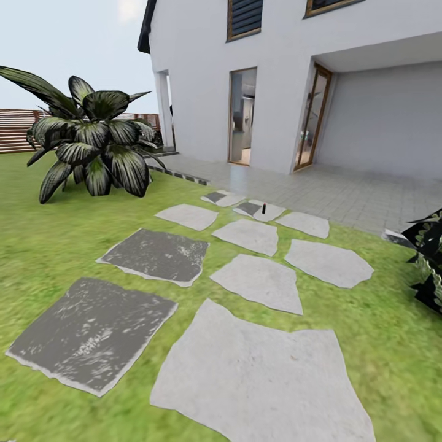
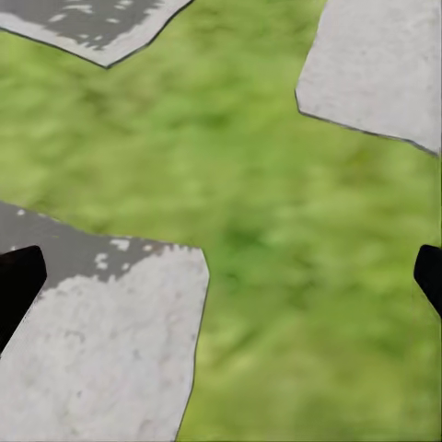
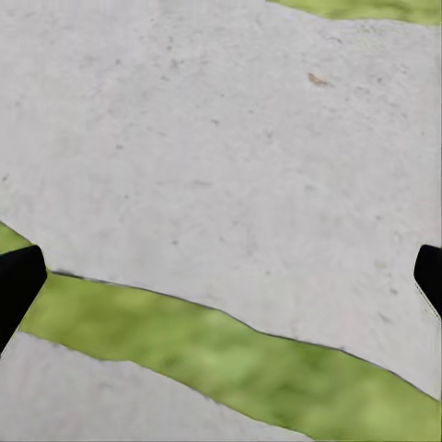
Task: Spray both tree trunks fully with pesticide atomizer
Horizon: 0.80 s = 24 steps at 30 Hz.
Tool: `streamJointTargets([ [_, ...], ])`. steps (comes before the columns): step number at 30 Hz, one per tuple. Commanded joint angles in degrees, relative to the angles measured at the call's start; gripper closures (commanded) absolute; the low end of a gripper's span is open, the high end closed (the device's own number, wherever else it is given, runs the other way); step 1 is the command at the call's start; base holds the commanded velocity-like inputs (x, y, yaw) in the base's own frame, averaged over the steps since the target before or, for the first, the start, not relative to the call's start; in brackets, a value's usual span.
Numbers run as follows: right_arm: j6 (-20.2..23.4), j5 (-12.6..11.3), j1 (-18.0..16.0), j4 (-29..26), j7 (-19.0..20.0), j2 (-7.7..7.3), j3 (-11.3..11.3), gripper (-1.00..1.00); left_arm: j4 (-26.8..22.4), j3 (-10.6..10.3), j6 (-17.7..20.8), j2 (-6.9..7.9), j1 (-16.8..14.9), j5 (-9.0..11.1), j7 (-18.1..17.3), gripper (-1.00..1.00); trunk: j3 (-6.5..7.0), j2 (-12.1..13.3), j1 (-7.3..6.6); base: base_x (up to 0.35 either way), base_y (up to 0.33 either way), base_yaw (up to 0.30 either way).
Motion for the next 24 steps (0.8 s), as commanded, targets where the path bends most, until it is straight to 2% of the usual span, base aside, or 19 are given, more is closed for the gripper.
streamJointTargets([
  [1,0.00,0.00,0.00,0.00,0.00,0.00,0.00,-1.00,0.00,0.00,0.00,0.00,0.00,0.00,0.00,-1.00,0.00,0.00,0.00,0.340,0.000,0.000],
  [24,0.00,0.00,0.00,0.00,0.00,0.00,0.00,-1.00,0.00,0.00,0.00,0.00,0.00,0.00,0.00,-1.00,0.00,0.00,0.00,0.340,0.000,0.000],
])
